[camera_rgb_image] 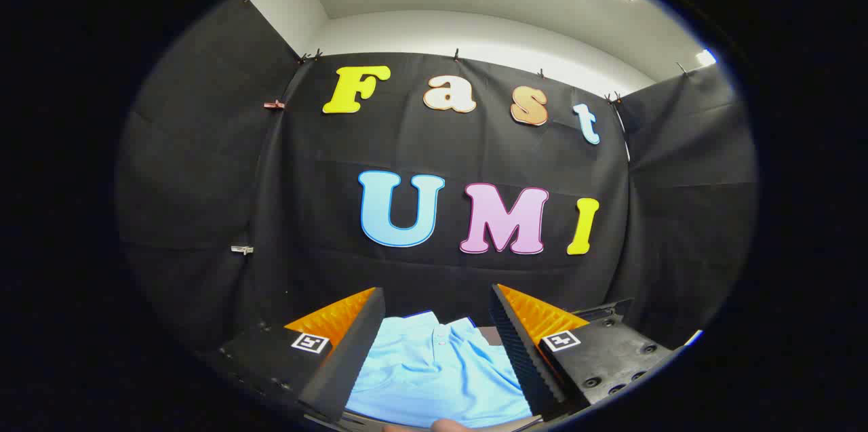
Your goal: Put the clothes into the washing machine and then close the washing machine lid.
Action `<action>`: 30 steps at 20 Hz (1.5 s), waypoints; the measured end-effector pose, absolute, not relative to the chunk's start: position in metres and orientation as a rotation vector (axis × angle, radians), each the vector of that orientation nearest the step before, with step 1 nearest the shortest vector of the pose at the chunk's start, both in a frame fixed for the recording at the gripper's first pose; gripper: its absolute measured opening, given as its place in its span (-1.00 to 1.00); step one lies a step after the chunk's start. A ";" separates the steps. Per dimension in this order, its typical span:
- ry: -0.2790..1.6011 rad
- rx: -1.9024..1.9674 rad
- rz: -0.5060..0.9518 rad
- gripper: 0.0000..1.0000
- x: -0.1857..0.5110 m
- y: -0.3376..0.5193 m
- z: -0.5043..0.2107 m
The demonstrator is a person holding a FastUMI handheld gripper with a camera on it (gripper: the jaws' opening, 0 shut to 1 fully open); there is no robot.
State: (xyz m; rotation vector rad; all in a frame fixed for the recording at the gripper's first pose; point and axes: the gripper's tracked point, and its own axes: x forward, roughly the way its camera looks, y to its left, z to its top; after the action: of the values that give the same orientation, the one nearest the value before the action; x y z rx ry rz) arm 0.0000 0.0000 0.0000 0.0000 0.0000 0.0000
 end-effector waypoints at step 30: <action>0.171 0.023 -0.018 0.95 0.025 -0.007 -0.052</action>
State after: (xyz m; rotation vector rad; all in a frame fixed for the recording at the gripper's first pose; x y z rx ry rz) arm 0.0255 -0.0069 -0.0523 0.0230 0.1711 -0.0184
